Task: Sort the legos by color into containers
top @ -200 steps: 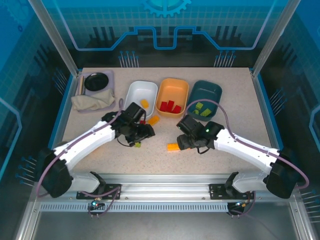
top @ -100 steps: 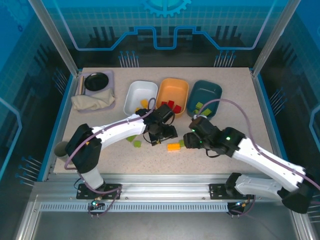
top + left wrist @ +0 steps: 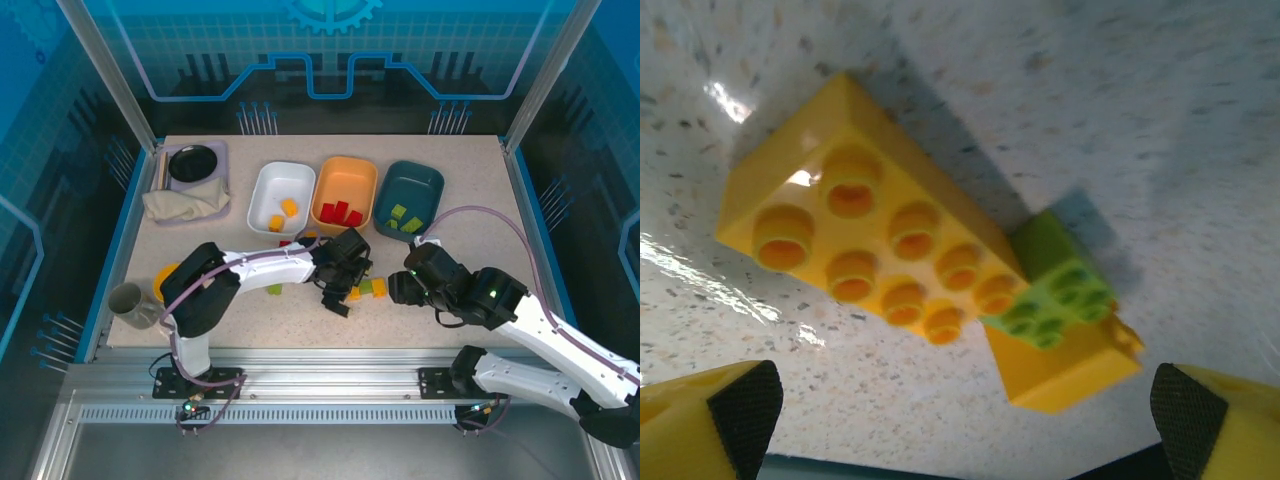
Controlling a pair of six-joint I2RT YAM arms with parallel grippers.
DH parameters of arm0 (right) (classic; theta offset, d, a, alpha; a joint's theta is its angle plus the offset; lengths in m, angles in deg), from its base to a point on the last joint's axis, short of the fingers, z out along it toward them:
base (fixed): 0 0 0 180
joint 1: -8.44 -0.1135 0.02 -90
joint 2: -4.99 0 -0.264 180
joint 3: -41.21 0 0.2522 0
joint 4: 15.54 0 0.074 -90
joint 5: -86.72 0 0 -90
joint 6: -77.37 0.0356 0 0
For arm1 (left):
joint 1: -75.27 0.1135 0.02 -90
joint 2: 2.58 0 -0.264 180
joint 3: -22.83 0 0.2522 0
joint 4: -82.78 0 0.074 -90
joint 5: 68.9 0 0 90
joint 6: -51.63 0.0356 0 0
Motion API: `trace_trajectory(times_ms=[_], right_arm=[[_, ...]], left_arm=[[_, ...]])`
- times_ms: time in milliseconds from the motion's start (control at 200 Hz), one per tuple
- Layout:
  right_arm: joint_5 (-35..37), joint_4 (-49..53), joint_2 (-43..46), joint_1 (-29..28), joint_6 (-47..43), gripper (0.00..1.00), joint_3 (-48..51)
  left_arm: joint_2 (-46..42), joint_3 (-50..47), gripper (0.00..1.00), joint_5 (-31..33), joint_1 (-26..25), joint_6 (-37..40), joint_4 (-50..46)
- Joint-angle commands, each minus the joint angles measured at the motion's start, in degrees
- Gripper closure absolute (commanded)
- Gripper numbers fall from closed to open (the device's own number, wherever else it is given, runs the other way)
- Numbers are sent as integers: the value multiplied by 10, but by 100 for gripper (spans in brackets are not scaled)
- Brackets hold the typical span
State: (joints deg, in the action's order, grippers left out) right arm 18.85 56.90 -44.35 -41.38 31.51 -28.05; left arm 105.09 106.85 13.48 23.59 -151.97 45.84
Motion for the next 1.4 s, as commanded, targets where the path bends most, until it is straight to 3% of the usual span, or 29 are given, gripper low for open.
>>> trace_trajectory(times_ms=[0,105,265,395,590,830,1010,1140,1395], right_arm=[[16,17,6,3,2,35,-8],[15,16,8,4,1,35,-8],[10,15,10,4,0,35,-2],[4,12,10,5,-1,35,1],[3,1,-1,6,-4,35,-3],[-7,-19,-25,9,-15,35,-9],[-7,-29,-34,11,-20,35,-15],[-10,-33,-34,16,-24,35,-16],[-29,-63,-36,20,-62,35,-27]], left_arm=[[4,-16,3,0,-8,-136,16],[1,-25,10,48,-3,-150,11],[20,5,17,66,19,-137,-29],[27,29,30,87,31,-132,-94],[50,44,37,76,36,-113,-109],[103,133,41,40,37,-50,-238],[123,124,52,36,35,-46,-213],[118,102,69,52,40,-46,-177],[21,131,73,132,78,77,-236]])
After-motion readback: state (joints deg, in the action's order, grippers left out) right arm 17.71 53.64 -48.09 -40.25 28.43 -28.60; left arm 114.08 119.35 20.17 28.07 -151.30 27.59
